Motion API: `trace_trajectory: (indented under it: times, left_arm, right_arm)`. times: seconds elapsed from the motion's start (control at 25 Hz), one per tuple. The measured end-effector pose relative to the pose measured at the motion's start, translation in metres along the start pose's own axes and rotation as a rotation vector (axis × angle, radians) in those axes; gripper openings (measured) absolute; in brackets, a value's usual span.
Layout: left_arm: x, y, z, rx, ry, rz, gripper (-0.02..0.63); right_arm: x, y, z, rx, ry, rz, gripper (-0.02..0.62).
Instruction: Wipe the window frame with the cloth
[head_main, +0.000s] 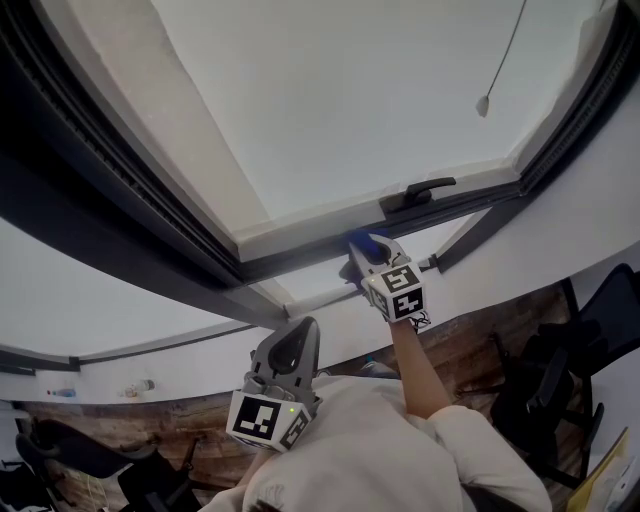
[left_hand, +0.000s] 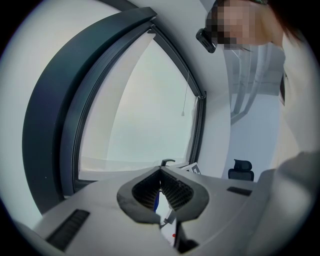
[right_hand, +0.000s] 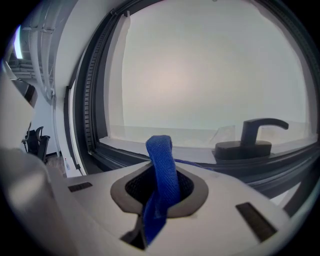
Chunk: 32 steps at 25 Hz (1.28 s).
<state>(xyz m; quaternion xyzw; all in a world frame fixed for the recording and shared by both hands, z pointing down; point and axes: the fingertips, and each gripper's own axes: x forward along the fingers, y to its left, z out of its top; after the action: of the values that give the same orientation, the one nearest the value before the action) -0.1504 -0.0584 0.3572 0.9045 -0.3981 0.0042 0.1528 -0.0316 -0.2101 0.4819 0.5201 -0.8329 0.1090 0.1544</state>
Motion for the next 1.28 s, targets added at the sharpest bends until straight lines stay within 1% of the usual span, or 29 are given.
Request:
trace_trajectory:
  times: [0.32, 0.72, 1.28]
  left_arm:
    - [0.009, -0.01, 0.001, 0.007, 0.004, -0.009, 0.009]
    - [0.014, -0.013, -0.001, 0.011, 0.007, -0.002, 0.009]
    - [0.023, -0.019, -0.002, 0.012, 0.012, 0.003, 0.009]
  right_arm:
    - [-0.008, -0.02, -0.001, 0.01, -0.003, -0.02, 0.055]
    - [-0.014, -0.036, -0.003, 0.026, -0.016, -0.039, 0.055]
    - [-0.029, -0.076, -0.007, 0.065, -0.036, -0.108, 0.055]
